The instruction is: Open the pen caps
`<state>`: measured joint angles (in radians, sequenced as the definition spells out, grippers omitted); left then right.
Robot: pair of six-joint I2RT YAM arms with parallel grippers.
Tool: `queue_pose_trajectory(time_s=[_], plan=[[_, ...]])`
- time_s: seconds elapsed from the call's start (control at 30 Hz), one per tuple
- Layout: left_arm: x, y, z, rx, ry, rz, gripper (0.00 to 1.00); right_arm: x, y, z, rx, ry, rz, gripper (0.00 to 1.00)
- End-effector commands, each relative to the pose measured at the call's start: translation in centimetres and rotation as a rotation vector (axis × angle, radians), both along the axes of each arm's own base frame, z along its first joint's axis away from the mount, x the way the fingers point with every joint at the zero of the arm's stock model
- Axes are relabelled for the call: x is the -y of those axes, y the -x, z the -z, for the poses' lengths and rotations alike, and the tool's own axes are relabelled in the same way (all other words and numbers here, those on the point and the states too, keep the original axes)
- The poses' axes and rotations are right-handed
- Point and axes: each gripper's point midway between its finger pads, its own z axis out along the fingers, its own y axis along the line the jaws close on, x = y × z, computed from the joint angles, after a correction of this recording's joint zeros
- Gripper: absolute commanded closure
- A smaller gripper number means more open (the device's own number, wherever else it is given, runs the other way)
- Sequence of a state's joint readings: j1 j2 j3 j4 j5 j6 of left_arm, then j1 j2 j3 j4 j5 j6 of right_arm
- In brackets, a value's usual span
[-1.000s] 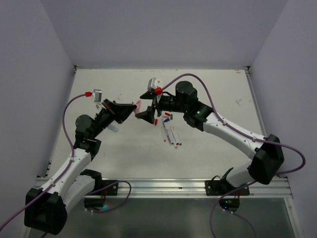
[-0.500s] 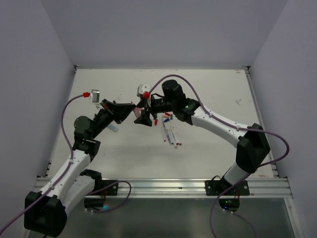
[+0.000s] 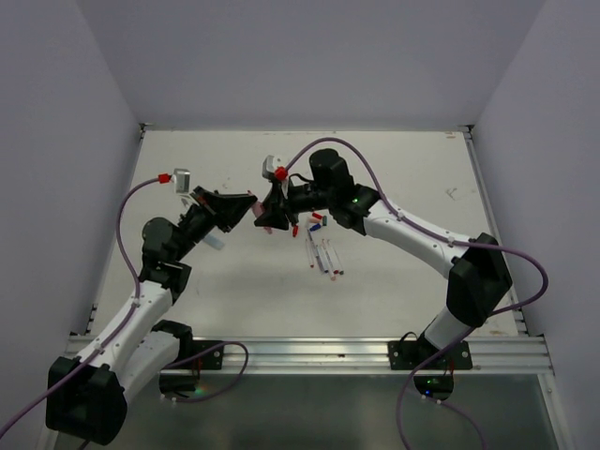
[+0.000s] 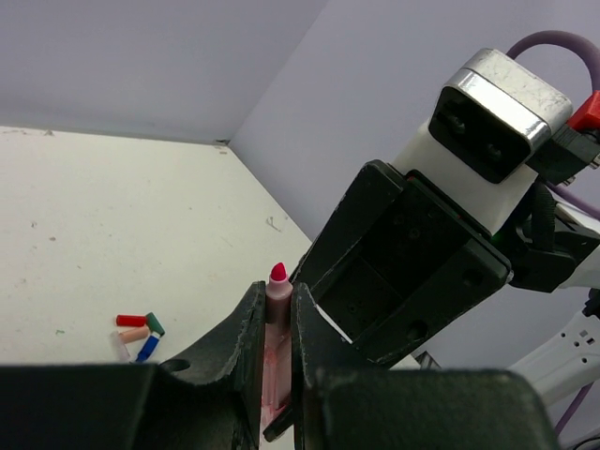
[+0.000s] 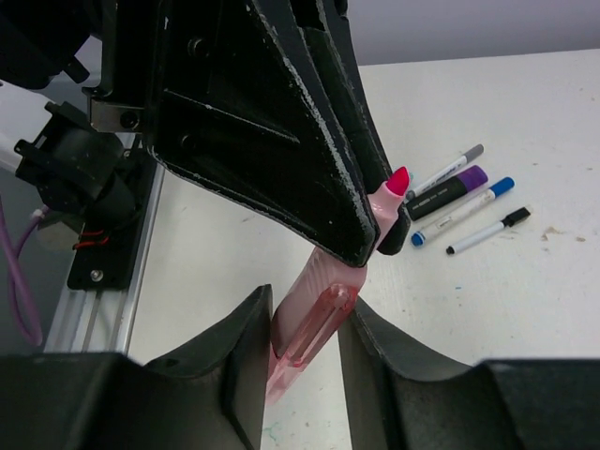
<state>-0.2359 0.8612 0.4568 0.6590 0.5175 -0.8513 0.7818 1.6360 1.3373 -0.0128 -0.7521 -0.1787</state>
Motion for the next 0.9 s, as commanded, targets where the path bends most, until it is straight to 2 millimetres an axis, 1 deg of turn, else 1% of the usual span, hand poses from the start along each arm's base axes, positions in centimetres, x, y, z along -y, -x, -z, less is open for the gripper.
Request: queue_pose_trajectory(time_s=[0.0,0.1,0.13,0.2,0.23,0.27,0.3,0.33,0.4,0.43,0.5,0.53,0.57,0.6,0.63,0.67,0.7,0.77,0.8,0.83,0.87], plan=[[-0.4,-0.8,-1.3,0.066,-0.017,-0.036,0.98,0.2,0.6,-2.8,0.009,-0.072,-0.021,0.66],[-0.3,-1.0,-0.7,0.058,-0.024,-0.036,0.98,0.1,0.7,-2.6,-0.021,-0.070,-0.010,0.72],[-0.3,-1.0,-0.5,0.055,-0.025,-0.036,0.98,0.1,0.6,-2.3,-0.039,-0.066,0.002,0.77],[-0.3,-1.0,-0.1,0.050,-0.030,-0.037,0.97,0.1,0.4,-2.1,-0.048,-0.072,0.015,0.81],[-0.3,-1.1,0.1,0.048,-0.033,-0.037,0.95,0.2,0.4,-1.5,-0.071,-0.066,0.025,0.84],[-0.3,-1.1,0.2,0.047,-0.037,-0.040,0.92,0.2,0.4,-1.4,-0.081,-0.066,0.027,0.88],[-0.4,-1.2,0.4,0.045,-0.049,-0.047,0.89,0.4,0.3,-0.8,-0.099,-0.058,0.038,0.89],[-0.5,-1.3,0.6,0.041,-0.056,-0.053,0.81,0.4,0.3,-0.4,-0.121,-0.051,0.048,0.90],[-0.9,-1.8,1.4,0.014,-0.073,-0.090,0.72,0.4,0.0,0.4,-0.167,-0.048,0.087,0.92],[-1.2,-1.9,1.6,0.004,-0.079,-0.109,0.63,0.6,0.2,1.6,-0.213,-0.031,0.104,0.93],[-2.0,-2.5,2.4,-0.032,-0.095,-0.164,0.52,0.8,0.0,2.8,-0.251,-0.020,0.138,0.94],[-2.3,-2.7,3.1,-0.053,-0.114,-0.185,0.38,1.0,0.3,4.2,-0.302,0.002,0.157,0.95],[-2.9,-3.0,3.3,-0.064,-0.119,-0.225,0.32,1.1,0.2,5.2,-0.327,0.014,0.177,0.96],[-3.3,-3.2,3.2,-0.066,-0.130,-0.250,0.25,1.4,0.2,6.9,-0.360,0.041,0.206,0.96],[-3.7,-3.3,4.0,-0.101,-0.150,-0.271,0.15,1.6,0.4,7.8,-0.402,0.056,0.232,0.96],[-4.3,-3.5,3.8,-0.103,-0.152,-0.311,0.11,1.8,0.4,8.6,-0.420,0.062,0.245,0.97],[-4.7,-3.6,3.7,-0.103,-0.163,-0.334,0.04,2.3,0.5,10.5,-0.450,0.092,0.276,0.97],[-5.5,-3.7,4.6,-0.150,-0.192,-0.378,0.00,2.8,0.5,12.4,-0.512,0.119,0.335,0.97],[-6.2,-4.1,4.3,-0.158,-0.197,-0.424,0.00,3.2,0.8,14.1,-0.544,0.152,0.354,0.97],[-6.6,-4.1,5.2,-0.202,-0.222,-0.441,0.00,3.4,0.6,15.0,-0.575,0.168,0.397,0.96],[-7.3,-4.3,5.5,-0.226,-0.235,-0.477,0.00,3.9,0.7,16.2,-0.602,0.203,0.421,0.96]])
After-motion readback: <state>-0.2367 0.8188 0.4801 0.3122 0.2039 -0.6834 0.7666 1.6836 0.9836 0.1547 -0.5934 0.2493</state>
